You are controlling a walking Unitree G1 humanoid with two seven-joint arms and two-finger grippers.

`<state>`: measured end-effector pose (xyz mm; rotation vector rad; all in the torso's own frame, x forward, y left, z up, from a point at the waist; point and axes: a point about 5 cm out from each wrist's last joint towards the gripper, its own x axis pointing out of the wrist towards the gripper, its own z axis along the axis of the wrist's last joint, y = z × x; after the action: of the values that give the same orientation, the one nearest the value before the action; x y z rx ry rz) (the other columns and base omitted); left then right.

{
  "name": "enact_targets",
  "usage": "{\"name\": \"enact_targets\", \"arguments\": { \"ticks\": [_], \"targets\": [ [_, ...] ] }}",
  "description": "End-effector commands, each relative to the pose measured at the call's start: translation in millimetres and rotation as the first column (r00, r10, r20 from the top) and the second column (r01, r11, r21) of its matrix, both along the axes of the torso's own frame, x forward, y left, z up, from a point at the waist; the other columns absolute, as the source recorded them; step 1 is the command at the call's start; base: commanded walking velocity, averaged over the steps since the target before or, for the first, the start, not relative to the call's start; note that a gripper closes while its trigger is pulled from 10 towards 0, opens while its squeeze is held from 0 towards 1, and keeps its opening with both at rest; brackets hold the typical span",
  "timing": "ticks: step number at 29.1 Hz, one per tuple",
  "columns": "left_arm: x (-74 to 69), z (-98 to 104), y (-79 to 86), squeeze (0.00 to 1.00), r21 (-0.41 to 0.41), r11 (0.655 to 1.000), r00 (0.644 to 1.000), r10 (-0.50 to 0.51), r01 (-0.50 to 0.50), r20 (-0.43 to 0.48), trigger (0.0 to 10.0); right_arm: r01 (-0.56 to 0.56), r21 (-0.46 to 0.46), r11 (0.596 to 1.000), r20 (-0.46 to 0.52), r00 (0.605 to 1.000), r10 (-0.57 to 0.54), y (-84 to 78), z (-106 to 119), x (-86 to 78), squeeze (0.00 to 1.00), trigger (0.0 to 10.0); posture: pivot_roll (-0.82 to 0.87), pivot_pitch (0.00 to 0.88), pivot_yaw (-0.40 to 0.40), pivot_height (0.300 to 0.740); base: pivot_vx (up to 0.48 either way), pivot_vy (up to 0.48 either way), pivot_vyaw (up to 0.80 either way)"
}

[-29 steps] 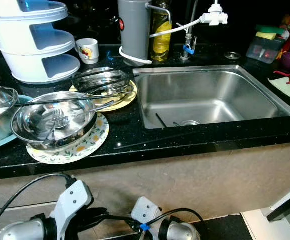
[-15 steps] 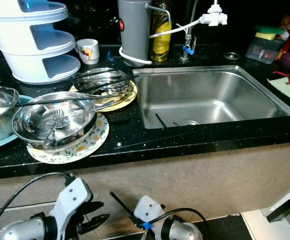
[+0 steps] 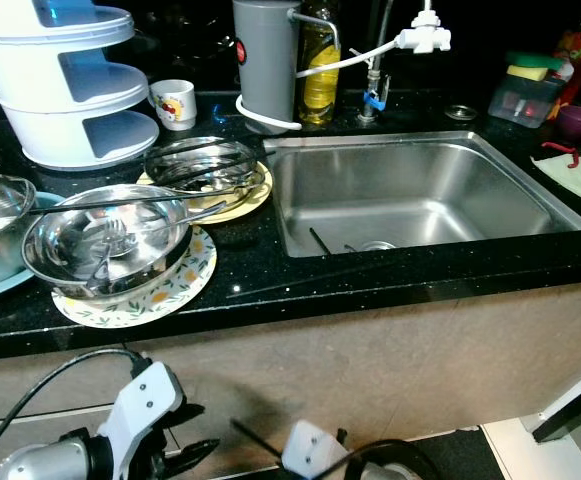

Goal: Kitchen organization

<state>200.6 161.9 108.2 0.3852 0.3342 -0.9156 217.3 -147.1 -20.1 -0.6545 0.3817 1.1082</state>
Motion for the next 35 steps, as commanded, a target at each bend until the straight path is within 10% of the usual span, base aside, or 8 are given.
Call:
{"name": "enact_targets", "arguments": {
  "ticks": [1, 9, 13, 20, 22, 23, 29, 35],
  "targets": [
    [-3.8, -5.9, 0.2, 0.00, 0.039, 0.999, 0.999, -0.030, 0.030, -0.013, 10.0, -0.005, -0.053, 0.999, -0.022, 1.000, 0.004, -4.5, -9.9, -9.6, 0.00, 0.0, -0.06, 0.108, -0.028, 0.740, 0.000, 0.000, 0.00],
    [-16.6, -31.8, 15.6, 0.00, 0.255, 0.962, 0.993, -0.077, 0.097, -0.088, 10.0, 0.243, -0.110, 0.964, -0.095, 0.962, -0.254, -34.8, -28.9, -22.6, 0.00, 0.0, -0.05, 0.113, -0.025, 0.740, 0.000, 0.000, 0.00],
    [-8.8, -65.0, 42.6, 0.00, 0.474, 0.874, 0.983, 0.163, -0.102, -0.090, 10.0, 0.477, -0.071, 0.876, -0.113, 0.869, -0.482, -44.2, -32.1, -17.1, 0.00, 0.0, -0.05, 0.122, -0.026, 0.740, 0.000, 0.000, 0.00],
    [19.1, -86.8, 23.2, 0.00, 0.295, 0.861, 0.899, 0.438, -0.414, -0.015, 10.0, 0.740, 0.148, 0.656, -0.164, 0.673, -0.721, -43.6, -21.7, 1.6, 0.00, 0.0, -0.04, 0.130, -0.030, 0.740, 0.000, 0.000, 0.00],
    [23.1, -99.4, 11.7, 0.00, 0.150, 0.834, 0.834, 0.545, -0.530, -0.083, 10.0, 0.804, 0.253, 0.538, -0.208, 0.589, -0.781, -43.5, -15.0, 9.5, 0.00, 2.6, -0.04, 0.133, -0.023, 0.740, 0.000, 0.000, 0.00],
    [20.0, -108.3, 9.5, 0.00, 0.081, 0.804, 0.785, 0.593, -0.589, -0.181, 10.0, 0.817, 0.270, 0.509, -0.219, 0.567, -0.794, -42.9, -14.0, 10.9, 0.00, 10.0, -0.05, 0.137, -0.015, 0.740, 0.000, 0.000, 0.00],
    [2.7, -140.5, 18.8, 0.00, 0.110, 0.675, 0.608, 0.714, -0.730, -0.348, 10.0, 0.874, 0.186, 0.448, -0.308, 0.485, -0.818, -42.2, -27.2, 2.0, 0.00, 10.0, -0.06, 0.143, -0.010, 0.740, 0.000, 0.000, 0.00],
    [-6.1, -151.9, 27.7, 0.00, 0.162, 0.665, 0.592, 0.732, -0.729, -0.336, 10.0, 0.906, 0.206, 0.369, -0.345, 0.420, -0.840, -38.3, -30.6, -2.3, 0.00, 10.0, -0.06, 0.148, -0.014, 0.740, 0.000, 0.000, 0.00]
  ]
}}
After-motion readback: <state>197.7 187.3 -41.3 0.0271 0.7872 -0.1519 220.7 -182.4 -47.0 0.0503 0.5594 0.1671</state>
